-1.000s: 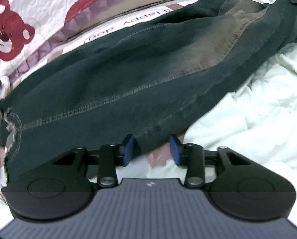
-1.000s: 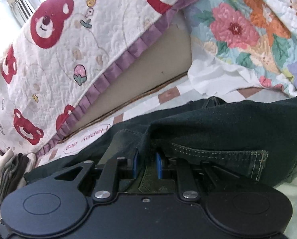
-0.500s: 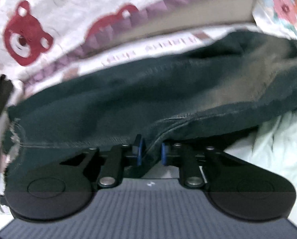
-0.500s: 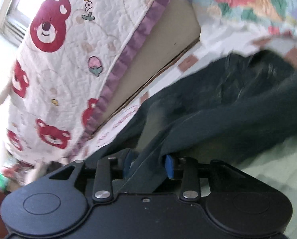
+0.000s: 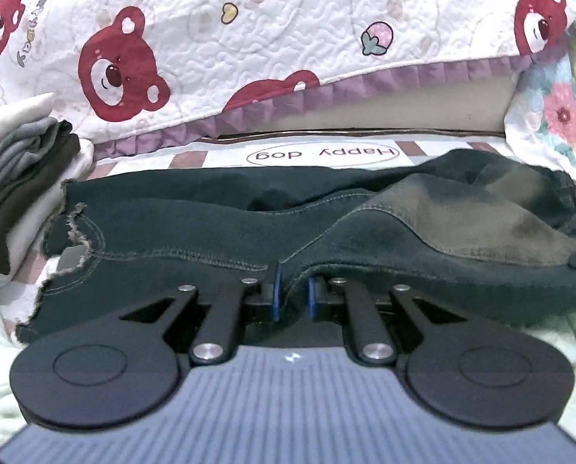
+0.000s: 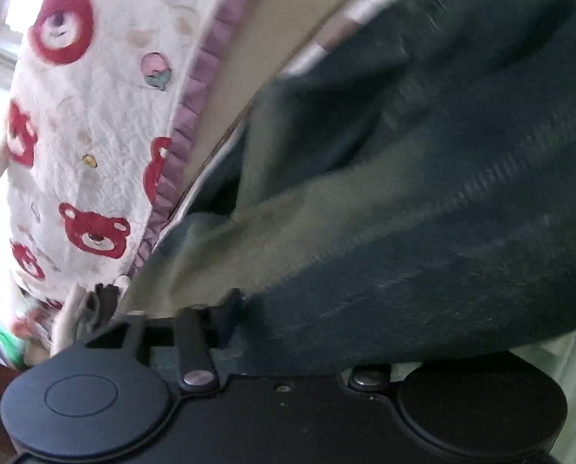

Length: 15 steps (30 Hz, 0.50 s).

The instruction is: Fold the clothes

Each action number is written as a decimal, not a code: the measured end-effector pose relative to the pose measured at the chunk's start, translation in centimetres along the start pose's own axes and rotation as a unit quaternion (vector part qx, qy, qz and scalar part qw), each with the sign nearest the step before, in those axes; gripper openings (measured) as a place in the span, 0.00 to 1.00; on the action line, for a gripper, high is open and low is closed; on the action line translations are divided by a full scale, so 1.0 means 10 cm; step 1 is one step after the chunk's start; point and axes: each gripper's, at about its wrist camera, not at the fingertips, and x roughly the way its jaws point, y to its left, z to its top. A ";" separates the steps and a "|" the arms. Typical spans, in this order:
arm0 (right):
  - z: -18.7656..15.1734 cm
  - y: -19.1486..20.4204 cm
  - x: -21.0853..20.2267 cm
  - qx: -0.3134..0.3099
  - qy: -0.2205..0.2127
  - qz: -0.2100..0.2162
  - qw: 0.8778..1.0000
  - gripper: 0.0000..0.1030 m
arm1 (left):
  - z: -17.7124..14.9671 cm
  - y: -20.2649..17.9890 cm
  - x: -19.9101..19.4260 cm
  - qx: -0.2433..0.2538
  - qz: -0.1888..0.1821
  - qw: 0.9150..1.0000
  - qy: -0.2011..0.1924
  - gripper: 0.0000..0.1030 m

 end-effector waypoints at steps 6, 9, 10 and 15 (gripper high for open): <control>0.06 0.36 -0.75 -0.105 -0.043 0.081 0.990 0.05 | 0.08 0.26 -0.27 -0.125 -0.078 0.985 0.087 0.16; -0.23 0.06 -0.67 -0.110 -0.008 0.005 0.994 0.04 | -0.01 0.30 -0.23 -0.145 -0.112 0.975 0.128 0.19; -0.33 -0.06 -0.59 -0.086 0.007 -0.010 0.996 0.04 | -0.07 0.30 -0.19 -0.145 -0.108 0.973 0.144 0.19; -0.44 -0.14 -0.44 -0.085 0.031 -0.039 0.995 0.04 | -0.25 0.53 -0.17 -0.218 -0.123 0.955 0.161 0.19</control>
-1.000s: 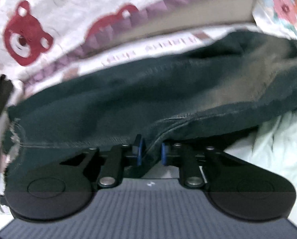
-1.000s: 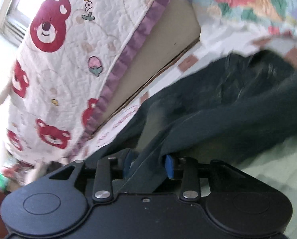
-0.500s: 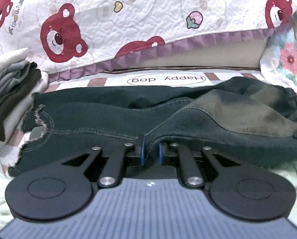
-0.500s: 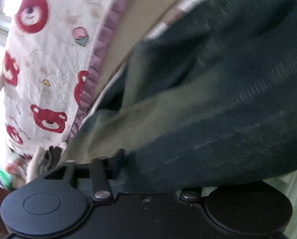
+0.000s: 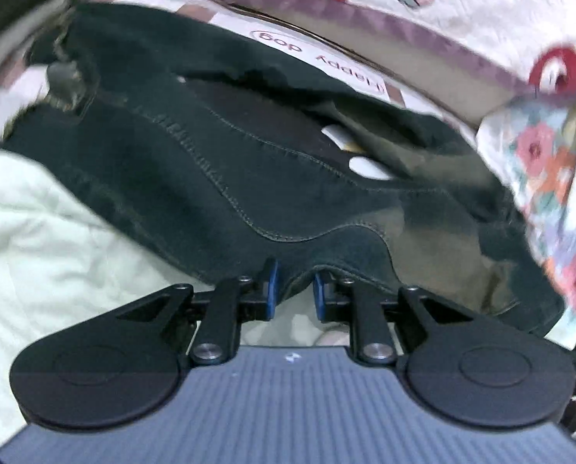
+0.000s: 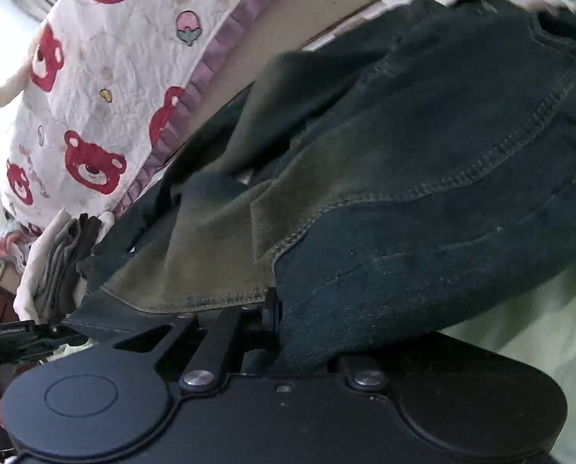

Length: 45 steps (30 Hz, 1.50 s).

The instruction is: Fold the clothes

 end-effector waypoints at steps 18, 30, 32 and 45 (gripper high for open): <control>0.11 -0.05 -0.04 -0.016 -0.016 -0.041 0.999 0.07 | 0.03 0.76 -0.07 -0.114 0.198 0.965 -0.131 0.35; 0.05 -0.18 0.08 0.045 0.022 -0.031 0.998 0.15 | 0.61 1.41 0.14 -0.181 0.270 0.942 -0.088 0.46; 0.07 -0.17 0.08 0.047 0.025 -0.031 0.998 0.15 | 0.63 1.37 0.23 -0.165 0.296 0.938 -0.071 0.48; 0.05 -0.16 0.08 0.005 0.032 -0.029 0.999 0.17 | 0.65 1.42 0.43 -0.101 0.331 0.931 -0.117 0.06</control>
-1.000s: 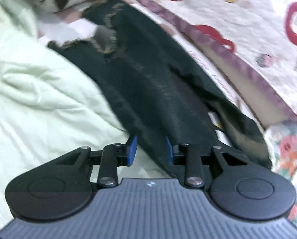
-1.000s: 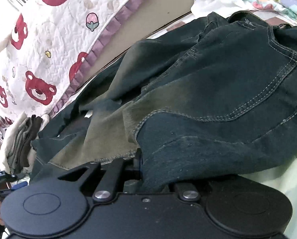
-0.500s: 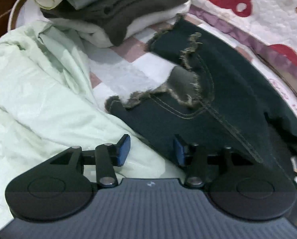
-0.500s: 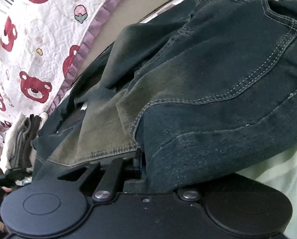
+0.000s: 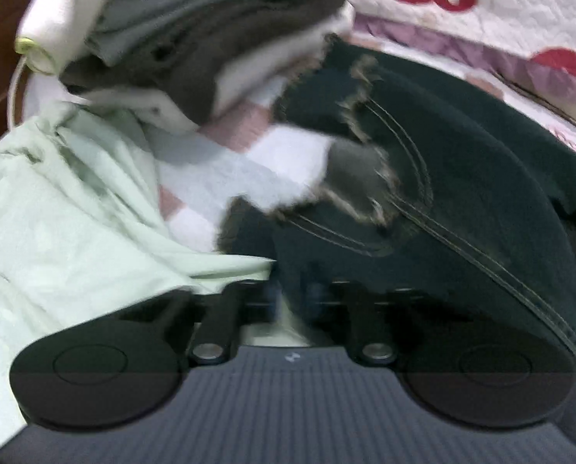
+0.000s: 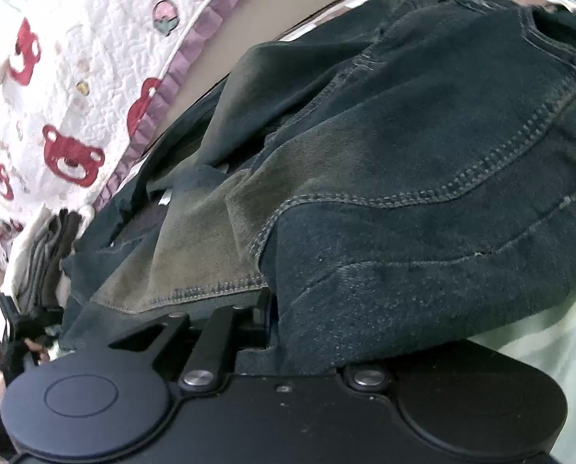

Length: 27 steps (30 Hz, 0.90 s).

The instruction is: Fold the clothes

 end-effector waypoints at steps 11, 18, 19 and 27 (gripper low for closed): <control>0.04 -0.05 -0.17 -0.024 -0.028 0.033 0.999 0.19 | 0.00 -0.05 -1.21 0.067 0.066 0.972 -0.214 0.04; 0.06 -0.20 -0.37 0.008 -0.060 0.063 0.996 0.27 | -0.20 0.10 -1.55 0.059 0.097 0.965 -0.234 0.04; 0.05 -0.23 -0.39 0.008 -0.059 0.053 0.997 0.30 | -0.21 0.19 -1.50 0.036 0.092 0.972 -0.214 0.04; 0.39 -0.72 -0.86 -0.001 -0.078 0.061 0.995 0.44 | -0.33 0.32 -1.38 0.000 0.089 0.979 -0.185 0.04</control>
